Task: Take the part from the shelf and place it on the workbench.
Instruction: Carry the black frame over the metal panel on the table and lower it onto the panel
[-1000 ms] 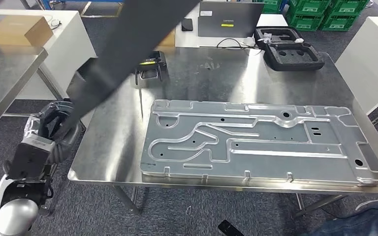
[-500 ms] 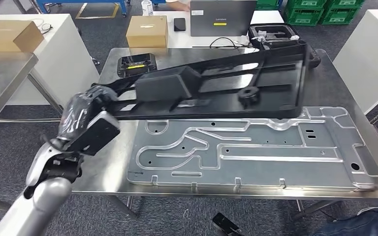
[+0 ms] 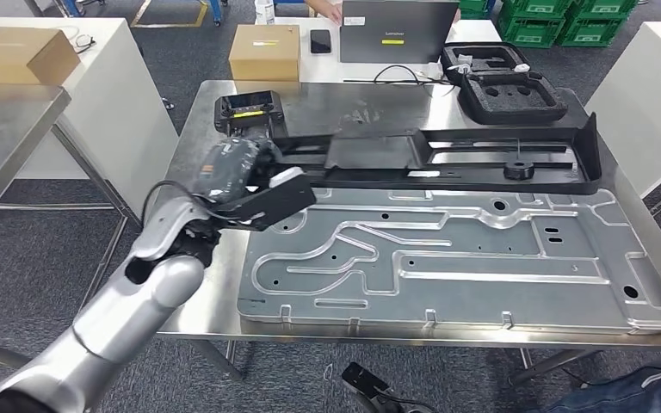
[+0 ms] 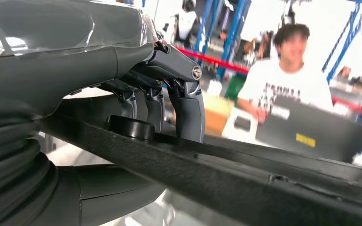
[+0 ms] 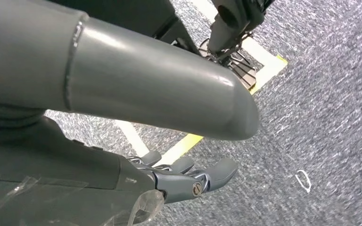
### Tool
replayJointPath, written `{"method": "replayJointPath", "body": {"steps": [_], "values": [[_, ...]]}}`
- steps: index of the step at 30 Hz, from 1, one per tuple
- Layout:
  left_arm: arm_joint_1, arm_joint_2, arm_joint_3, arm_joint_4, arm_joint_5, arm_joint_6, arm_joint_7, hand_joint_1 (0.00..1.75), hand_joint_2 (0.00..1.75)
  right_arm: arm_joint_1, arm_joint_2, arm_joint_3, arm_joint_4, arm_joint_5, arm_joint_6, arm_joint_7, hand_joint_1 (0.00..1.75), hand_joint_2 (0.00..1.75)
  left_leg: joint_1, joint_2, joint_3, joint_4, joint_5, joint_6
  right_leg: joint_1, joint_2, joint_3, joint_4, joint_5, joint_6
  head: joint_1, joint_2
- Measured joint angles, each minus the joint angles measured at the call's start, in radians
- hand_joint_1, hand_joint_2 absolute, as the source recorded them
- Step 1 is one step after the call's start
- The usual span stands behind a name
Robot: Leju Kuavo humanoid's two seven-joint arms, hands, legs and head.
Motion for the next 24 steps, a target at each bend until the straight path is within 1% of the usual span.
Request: {"method": "replayJointPath", "body": {"steps": [6, 10, 14, 19, 23, 24], "values": [[-0.052, -0.1, -0.04, 0.148, 0.045, -0.055, 0.003, 1.75, 1.75, -0.004, 0.04, 0.025, 0.0, 0.018, 0.015, 0.005, 0.0, 0.0, 0.001, 0.0, 0.0, 0.0, -0.001, 0.001, -0.002, 0.0, -0.001, 0.0, -0.001, 0.003, 0.0, 0.0], [-0.078, -0.158, -0.059, 0.225, 0.062, -0.068, 0.01, 1.75, 1.75, -0.005, 0.063, 0.04, 0.001, 0.025, 0.02, 0.004, 0.0, 0.0, 0.002, 0.001, 0.0, -0.001, -0.001, 0.002, -0.002, 0.0, -0.001, 0.0, -0.001, 0.004, 0.0, 0.0], [-0.096, -0.196, -0.073, 0.286, 0.072, -0.071, 0.01, 0.0, 1.75, -0.007, 0.073, 0.051, 0.001, 0.026, 0.024, 0.004, 0.0, 0.0, 0.003, 0.001, 0.0, -0.001, -0.001, 0.001, -0.001, 0.0, -0.001, 0.0, -0.001, 0.004, 0.0, 0.0], [-0.12, -0.246, -0.089, 0.354, 0.114, -0.084, -0.021, 0.0, 1.75, -0.012, 0.088, 0.064, 0.002, 0.032, 0.028, 0.0, 0.0, 0.0, 0.004, 0.001, 0.0, -0.002, -0.001, 0.001, 0.0, 0.0, -0.001, 0.0, -0.001, 0.004, 0.0, 0.0], [-0.123, -0.287, -0.1, 0.404, 0.154, -0.083, -0.053, 0.0, 0.0, -0.013, 0.097, 0.072, 0.005, 0.026, 0.027, 0.001, 0.0, 0.0, 0.004, 0.0, 0.0, -0.002, -0.001, 0.001, 0.0, 0.0, -0.001, 0.0, -0.001, 0.004, 0.0, 0.0], [-0.123, -0.295, -0.102, 0.414, 0.165, -0.082, -0.06, 0.0, 0.0, -0.013, 0.098, 0.074, 0.006, 0.024, 0.027, 0.002, 0.0, 0.0, 0.004, 0.0, 0.0, -0.002, -0.001, 0.001, 0.0, 0.0, -0.001, 0.0, -0.001, 0.004, 0.0, 0.0]]}}
